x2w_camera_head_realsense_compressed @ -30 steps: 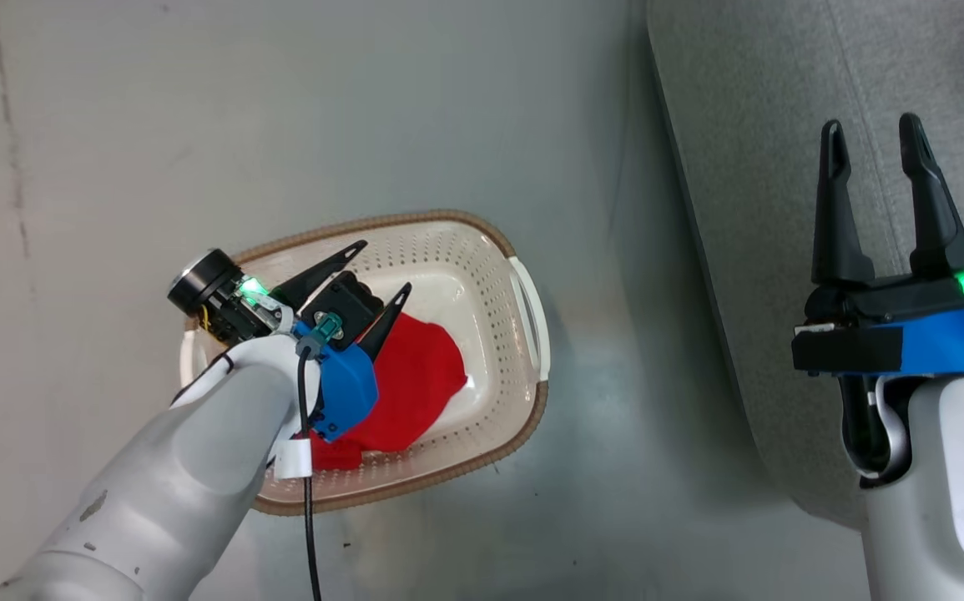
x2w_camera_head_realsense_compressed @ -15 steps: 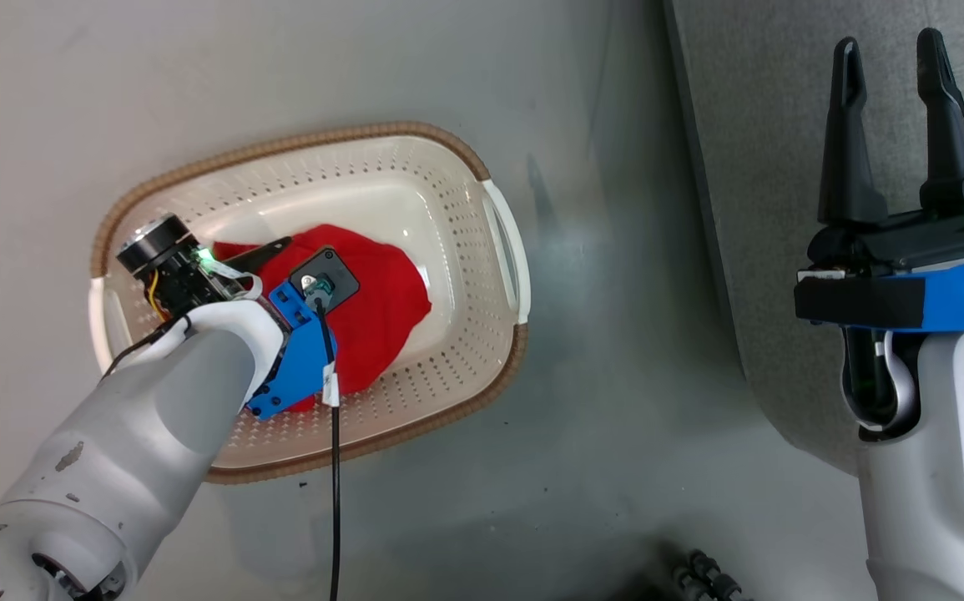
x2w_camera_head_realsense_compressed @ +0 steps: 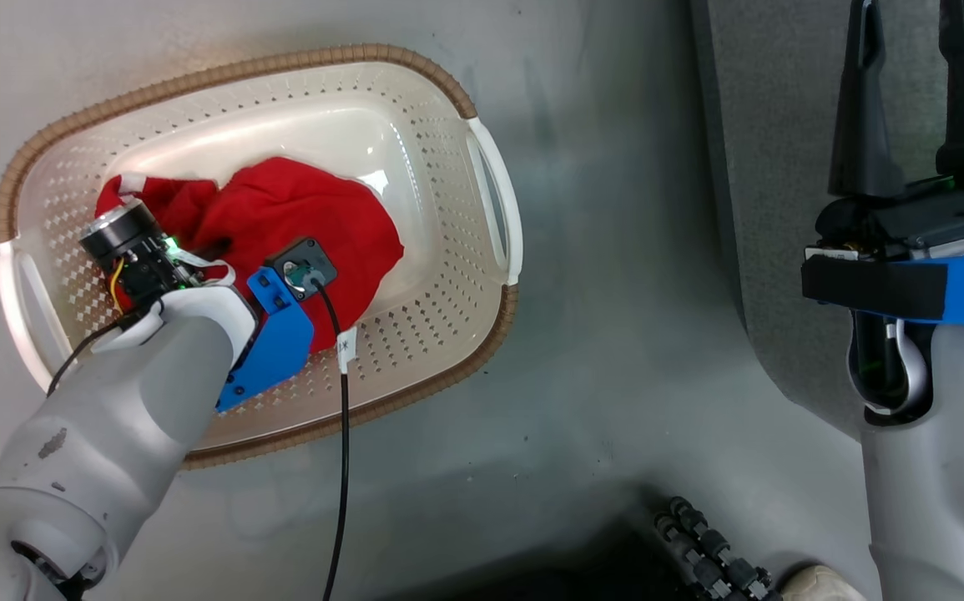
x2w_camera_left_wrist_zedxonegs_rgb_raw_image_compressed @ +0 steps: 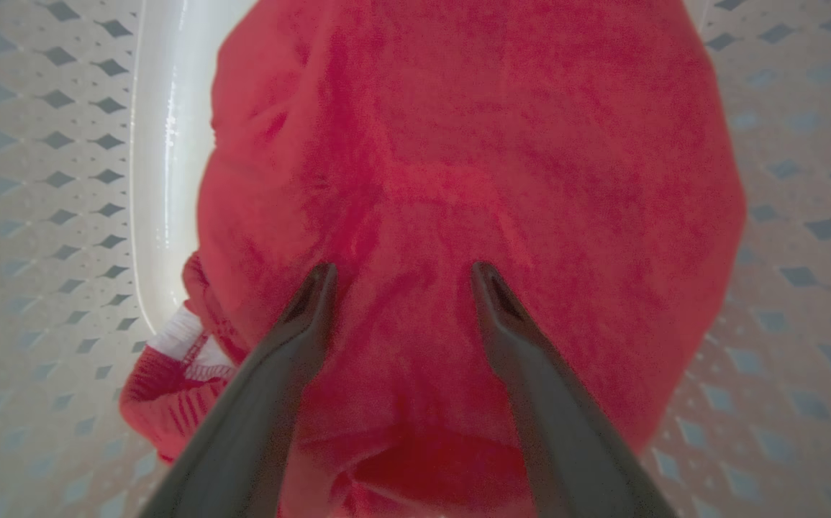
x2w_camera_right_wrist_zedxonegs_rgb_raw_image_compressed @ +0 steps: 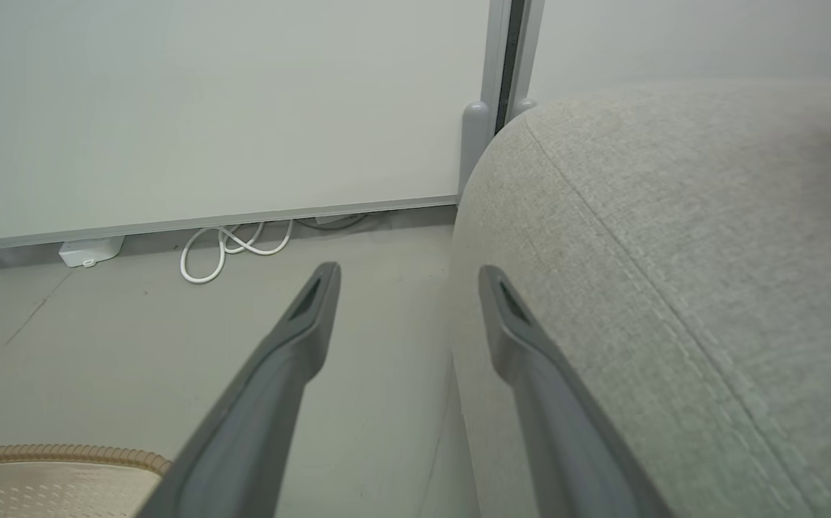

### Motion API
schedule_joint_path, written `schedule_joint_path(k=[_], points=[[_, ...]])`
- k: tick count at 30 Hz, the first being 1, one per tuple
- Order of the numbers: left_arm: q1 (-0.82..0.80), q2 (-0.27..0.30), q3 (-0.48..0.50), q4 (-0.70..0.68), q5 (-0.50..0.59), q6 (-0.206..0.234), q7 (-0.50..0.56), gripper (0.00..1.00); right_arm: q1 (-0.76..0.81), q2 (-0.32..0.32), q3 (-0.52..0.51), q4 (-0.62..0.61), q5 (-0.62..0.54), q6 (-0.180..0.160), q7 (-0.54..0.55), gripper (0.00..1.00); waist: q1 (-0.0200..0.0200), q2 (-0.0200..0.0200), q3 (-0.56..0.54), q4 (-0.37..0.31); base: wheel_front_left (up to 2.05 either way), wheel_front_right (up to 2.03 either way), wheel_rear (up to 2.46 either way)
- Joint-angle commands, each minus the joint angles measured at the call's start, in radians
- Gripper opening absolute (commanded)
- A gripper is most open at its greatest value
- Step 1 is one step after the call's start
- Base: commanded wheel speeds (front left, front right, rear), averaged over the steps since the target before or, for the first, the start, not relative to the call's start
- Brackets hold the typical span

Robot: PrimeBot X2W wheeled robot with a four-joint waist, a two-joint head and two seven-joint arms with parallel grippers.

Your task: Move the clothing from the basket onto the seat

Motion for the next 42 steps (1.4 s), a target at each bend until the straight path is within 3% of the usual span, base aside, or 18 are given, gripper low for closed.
schedule_joint_path(k=[1, 17, 18, 19, 20, 42], points=[[-0.024, 0.009, -0.003, 0.003, 0.007, 0.000, 0.016, 1.00, -0.023, 0.001, 0.003, -0.014, 0.005, 0.000, 0.000, 1.00, -0.0001, 0.0000, 0.024, -0.002, 0.00, 0.00, 0.00], [-0.062, 0.038, -0.003, 0.013, 0.011, 0.000, 0.098, 1.00, -0.001, 0.001, -0.011, -0.083, -0.006, 0.000, 0.000, 1.00, -0.0001, 0.0000, 0.117, -0.007, 0.00, 0.00, 0.00], [-0.062, 0.038, -0.003, 0.011, 0.013, 0.000, 0.100, 0.47, -0.002, 0.001, -0.012, -0.084, -0.007, 0.000, 0.001, 1.00, -0.0001, 0.0000, 0.118, -0.006, 0.00, 0.00, 0.00], [-0.063, 0.037, -0.003, 0.010, 0.014, 0.000, 0.101, 0.18, -0.002, 0.001, -0.013, -0.085, -0.009, 0.000, 0.001, 1.00, -0.0001, 0.0000, 0.119, -0.006, 0.00, 0.00, 0.00], [-0.062, 0.036, -0.003, 0.008, 0.020, 0.001, 0.103, 0.00, -0.003, 0.001, -0.013, -0.087, -0.011, 0.000, 0.001, 1.00, -0.0001, 0.0000, 0.119, -0.005, 0.00, 0.00, 0.00], [-0.054, -0.020, -0.003, -0.038, -0.016, 0.001, 0.010, 0.00, -0.013, 0.001, -0.031, -0.060, -0.026, 0.000, 0.000, 1.00, -0.0001, 0.0000, 0.026, 0.024, 0.00, 0.00, 0.00]])
